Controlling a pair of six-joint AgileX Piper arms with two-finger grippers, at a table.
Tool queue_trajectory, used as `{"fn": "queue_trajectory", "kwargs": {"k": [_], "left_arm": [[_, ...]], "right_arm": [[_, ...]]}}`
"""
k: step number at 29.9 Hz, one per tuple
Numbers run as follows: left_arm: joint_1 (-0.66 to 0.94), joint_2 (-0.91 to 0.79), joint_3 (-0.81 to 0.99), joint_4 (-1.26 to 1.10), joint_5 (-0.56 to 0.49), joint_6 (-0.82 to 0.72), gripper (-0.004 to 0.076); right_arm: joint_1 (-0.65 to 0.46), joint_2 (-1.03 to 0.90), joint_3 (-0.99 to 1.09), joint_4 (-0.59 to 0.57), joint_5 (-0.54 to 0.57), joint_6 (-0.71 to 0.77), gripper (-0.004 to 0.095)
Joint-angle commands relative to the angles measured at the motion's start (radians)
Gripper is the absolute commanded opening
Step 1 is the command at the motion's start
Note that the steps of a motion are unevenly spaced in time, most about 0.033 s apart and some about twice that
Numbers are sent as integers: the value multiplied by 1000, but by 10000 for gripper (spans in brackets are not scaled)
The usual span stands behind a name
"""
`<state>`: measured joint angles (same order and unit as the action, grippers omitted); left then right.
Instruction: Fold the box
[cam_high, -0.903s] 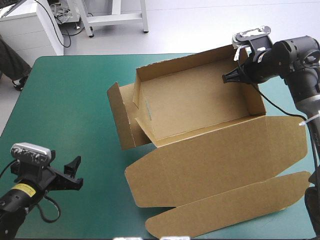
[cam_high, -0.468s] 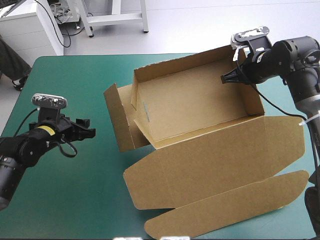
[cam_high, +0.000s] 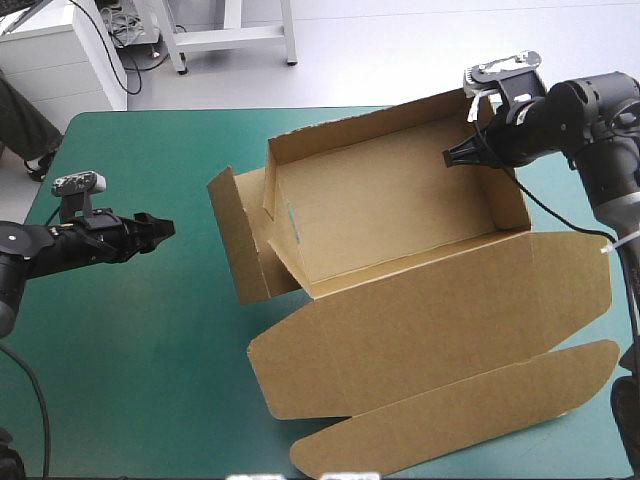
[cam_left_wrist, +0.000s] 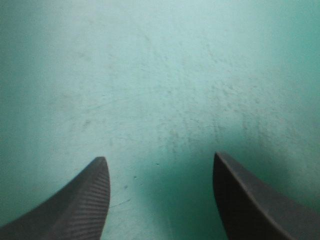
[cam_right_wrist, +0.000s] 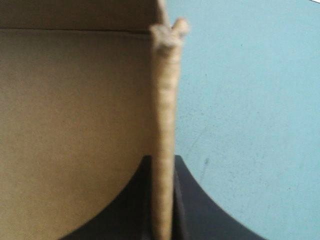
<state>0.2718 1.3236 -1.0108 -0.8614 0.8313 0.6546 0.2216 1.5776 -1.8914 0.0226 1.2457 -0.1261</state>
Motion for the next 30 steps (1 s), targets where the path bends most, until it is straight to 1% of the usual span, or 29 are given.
{"fn": "queue_trajectory", "kwargs": {"k": [1, 5, 10, 12, 14, 18, 22, 23, 27, 30], "left_arm": [[46, 41, -33, -238, 110, 219, 429], [45, 124, -28, -314, 170, 294, 429], [45, 194, 19, -527, 307, 474, 429], [40, 195, 59, -602, 312, 533, 429], [26, 195, 92, -620, 300, 573, 429], [-46, 195, 123, -613, 229, 576, 429], [-109, 193, 126, -713, 233, 609, 429], [-117, 193, 126, -737, 244, 616, 429], [-126, 192, 126, -812, 352, 652, 429], [-126, 174, 126, -818, 381, 652, 428]], "right_arm": [[-5, -51, -26, 10, 9, -2, -20], [-5, -51, -28, 10, 9, -2, -20], [-5, -51, -29, 16, 9, 17, -20], [-5, -51, -29, 19, 6, 27, -20], [-5, -49, -29, 35, -1, 32, -20], [-5, -49, -29, 68, -21, 32, -20], [-5, -49, -29, 66, -22, 32, -20], [-5, -49, -29, 65, -22, 32, -20], [-5, -47, -29, 50, -24, 28, -21], [-5, -38, -29, 46, -29, 28, -20]]}}
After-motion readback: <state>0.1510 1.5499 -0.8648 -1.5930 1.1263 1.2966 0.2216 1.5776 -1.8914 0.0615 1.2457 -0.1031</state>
